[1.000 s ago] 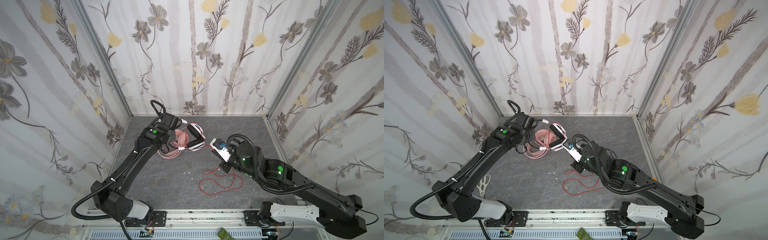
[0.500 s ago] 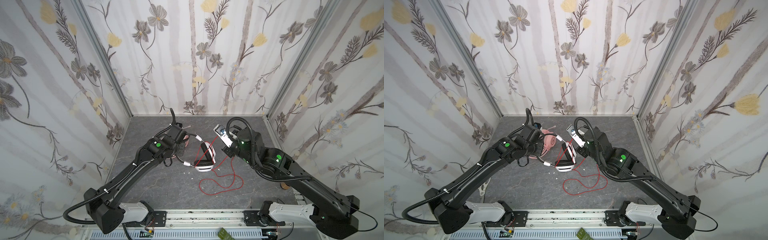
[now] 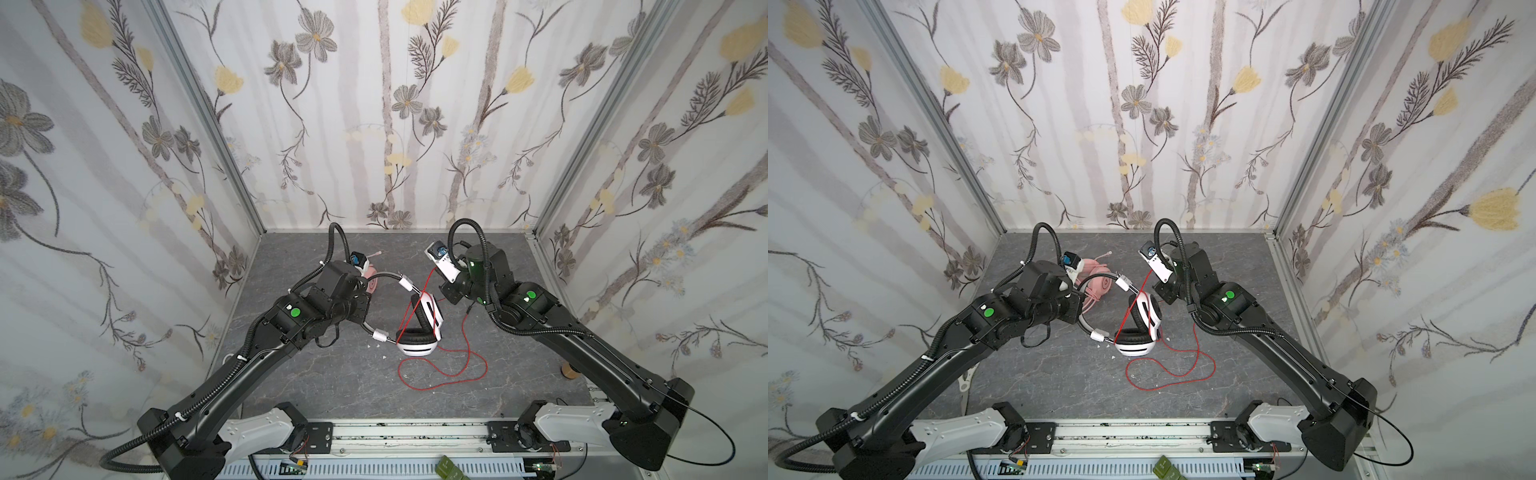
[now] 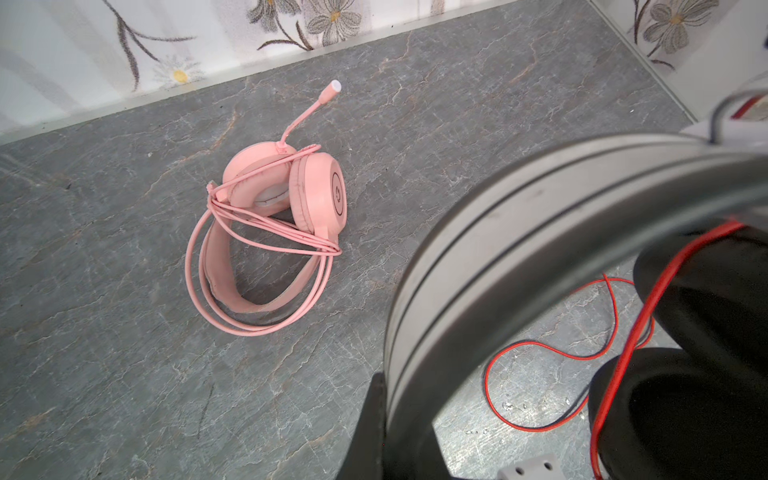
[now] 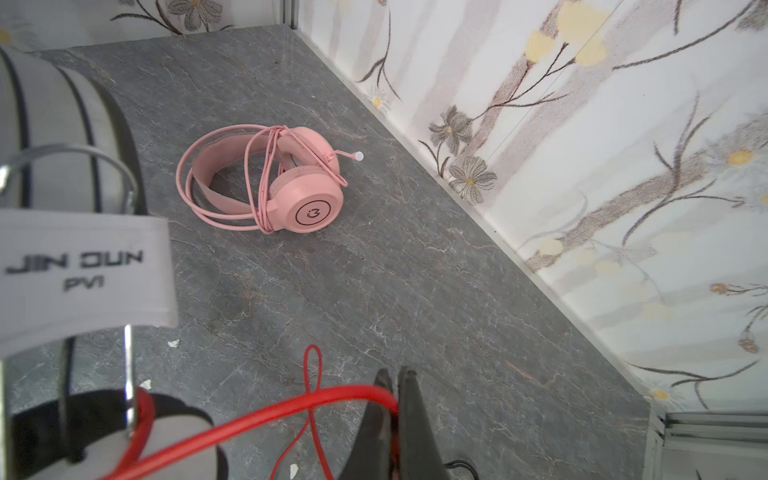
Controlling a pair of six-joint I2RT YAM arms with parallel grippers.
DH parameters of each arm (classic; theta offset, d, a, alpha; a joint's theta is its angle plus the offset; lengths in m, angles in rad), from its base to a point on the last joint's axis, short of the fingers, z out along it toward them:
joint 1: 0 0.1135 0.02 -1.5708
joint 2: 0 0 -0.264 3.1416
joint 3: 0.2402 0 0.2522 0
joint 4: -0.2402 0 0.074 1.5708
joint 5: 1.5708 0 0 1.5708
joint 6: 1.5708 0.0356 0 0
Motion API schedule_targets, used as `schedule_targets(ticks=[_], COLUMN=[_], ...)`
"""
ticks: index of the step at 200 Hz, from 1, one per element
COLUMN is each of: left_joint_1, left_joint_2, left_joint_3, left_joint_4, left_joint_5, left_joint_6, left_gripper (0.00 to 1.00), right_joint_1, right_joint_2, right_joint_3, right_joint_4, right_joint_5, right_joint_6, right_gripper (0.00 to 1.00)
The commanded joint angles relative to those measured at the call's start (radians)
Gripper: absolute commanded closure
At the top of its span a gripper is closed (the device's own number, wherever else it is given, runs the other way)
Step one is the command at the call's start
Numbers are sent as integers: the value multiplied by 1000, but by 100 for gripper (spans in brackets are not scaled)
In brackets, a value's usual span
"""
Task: Wrap the headphones
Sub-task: 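Bring the red cable over the earcups with the right while the left lowers the headset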
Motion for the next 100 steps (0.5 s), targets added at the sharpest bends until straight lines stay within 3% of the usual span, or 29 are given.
schedule_targets(ticks=[1, 26, 46, 58, 84, 100], left_joint_1=[-2, -2, -3, 2, 19, 41], left_joint_2=[-19, -26, -27, -29, -23, -13], left_joint_3=[-3, 0, 4, 5, 16, 33], left_joint_4=[65, 74, 86, 94, 95, 80], left_joint_5=[76, 98, 101, 99, 103, 106], left_joint_6=[5, 2, -14, -30, -61, -84], left_gripper=[100, 100, 100, 100, 100, 100], right_joint_1=[-29, -84, -116, -137, -190, -227], right_joint_2=[20, 27, 28, 24, -15, -58], right_joint_3=[-13, -45, -74, -101, -194, -279], right_joint_4=[80, 132, 181, 213, 298, 357], right_joint_5=[-133, -385, -503, -556, -654, -685], right_joint_6=[63, 121, 185, 221, 306, 360], right_gripper=[100, 100, 96, 86, 52, 40])
